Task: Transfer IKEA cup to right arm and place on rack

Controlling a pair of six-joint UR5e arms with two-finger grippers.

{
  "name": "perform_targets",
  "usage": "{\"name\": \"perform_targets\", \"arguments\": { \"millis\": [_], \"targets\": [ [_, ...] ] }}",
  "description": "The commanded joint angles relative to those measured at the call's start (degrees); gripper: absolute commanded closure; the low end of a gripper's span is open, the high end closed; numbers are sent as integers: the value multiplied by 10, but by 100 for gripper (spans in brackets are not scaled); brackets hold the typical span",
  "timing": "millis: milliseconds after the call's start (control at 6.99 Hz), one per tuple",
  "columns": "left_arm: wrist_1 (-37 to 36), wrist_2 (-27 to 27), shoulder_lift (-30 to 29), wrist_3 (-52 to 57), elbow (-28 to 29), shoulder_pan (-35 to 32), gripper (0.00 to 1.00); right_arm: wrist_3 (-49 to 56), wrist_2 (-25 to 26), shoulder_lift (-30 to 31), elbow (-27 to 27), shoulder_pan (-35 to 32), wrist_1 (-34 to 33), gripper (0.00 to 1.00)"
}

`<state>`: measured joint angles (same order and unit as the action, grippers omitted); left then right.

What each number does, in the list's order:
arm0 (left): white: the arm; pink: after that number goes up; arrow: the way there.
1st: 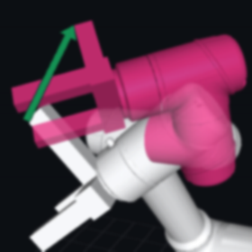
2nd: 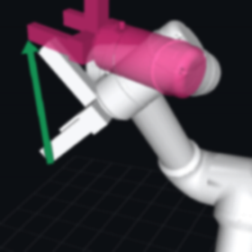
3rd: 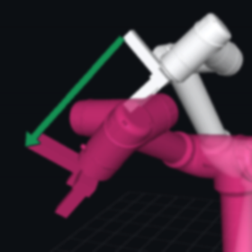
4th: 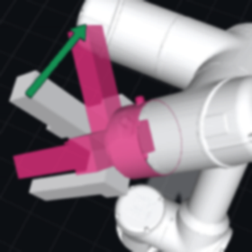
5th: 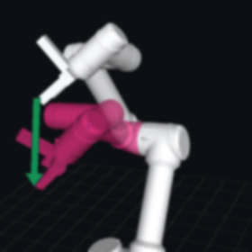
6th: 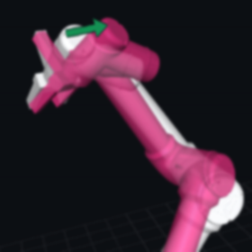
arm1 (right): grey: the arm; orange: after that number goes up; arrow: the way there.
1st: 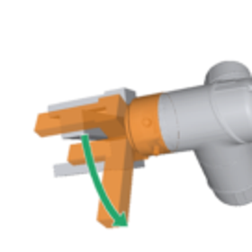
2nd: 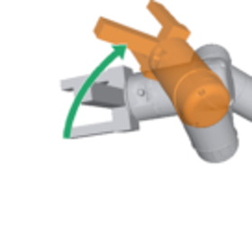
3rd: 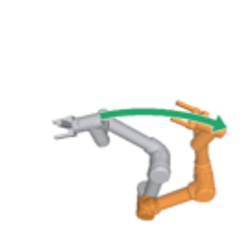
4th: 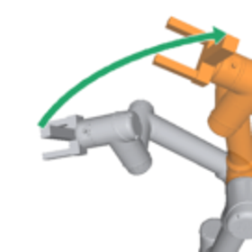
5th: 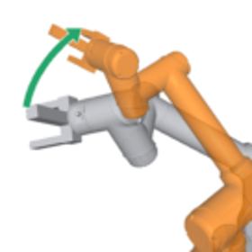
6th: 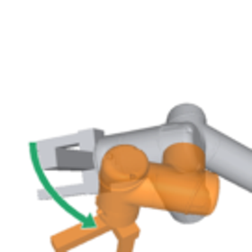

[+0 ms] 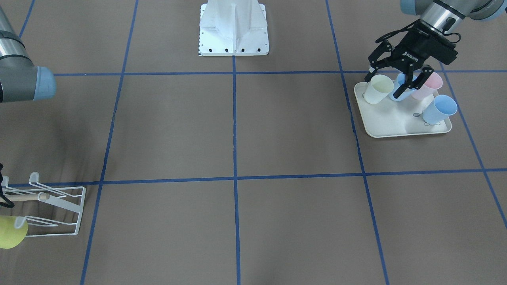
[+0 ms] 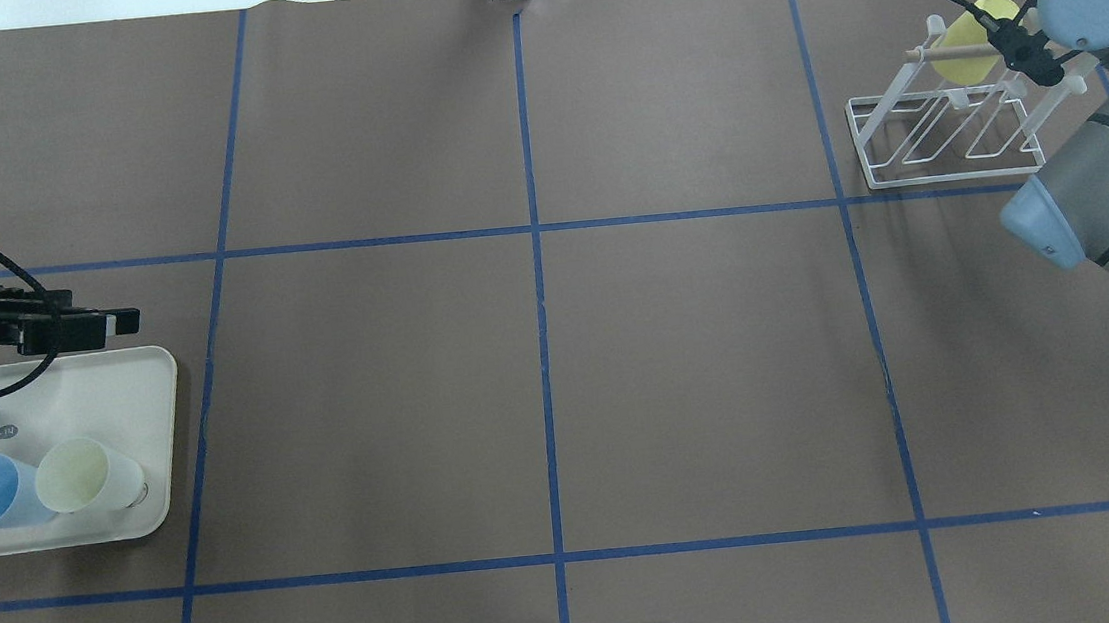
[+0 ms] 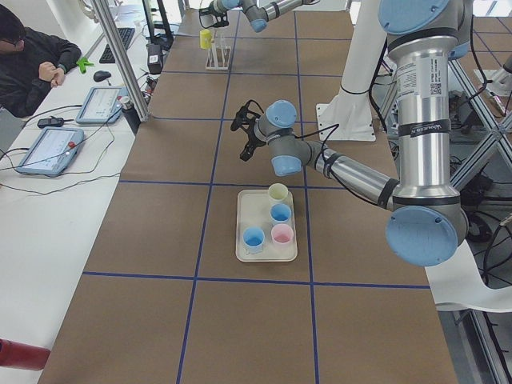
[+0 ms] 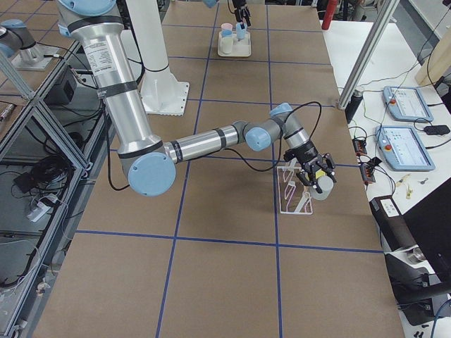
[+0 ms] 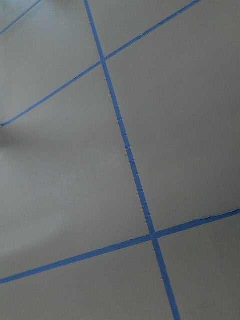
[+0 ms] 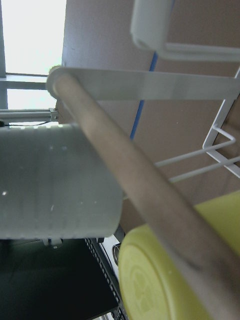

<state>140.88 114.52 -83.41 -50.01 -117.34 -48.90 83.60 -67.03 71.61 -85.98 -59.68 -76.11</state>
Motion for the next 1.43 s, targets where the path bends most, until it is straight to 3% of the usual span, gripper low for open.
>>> {"name": "perform_targets", "arguments": {
  "millis": [0,572,858,1001,1144,1287],
  "targets": [
    [0,0,0,0,0,-1,0,-1,18,0,8,10,0,100],
    [0,0,0,0,1,0,0,-5,30,-1,14,17,0,99],
    [0,0,0,0,1,0,0,-55,31,0,11,18,1,43],
    [0,0,0,0,1,0,0,-69,34,0,11,19,1,21],
    [0,0,0,0,0,0,0,-70,39,1,11,19,1,12],
    [0,0,0,0,1,0,0,-69,42,1,11,19,1,12]
  ]
}}
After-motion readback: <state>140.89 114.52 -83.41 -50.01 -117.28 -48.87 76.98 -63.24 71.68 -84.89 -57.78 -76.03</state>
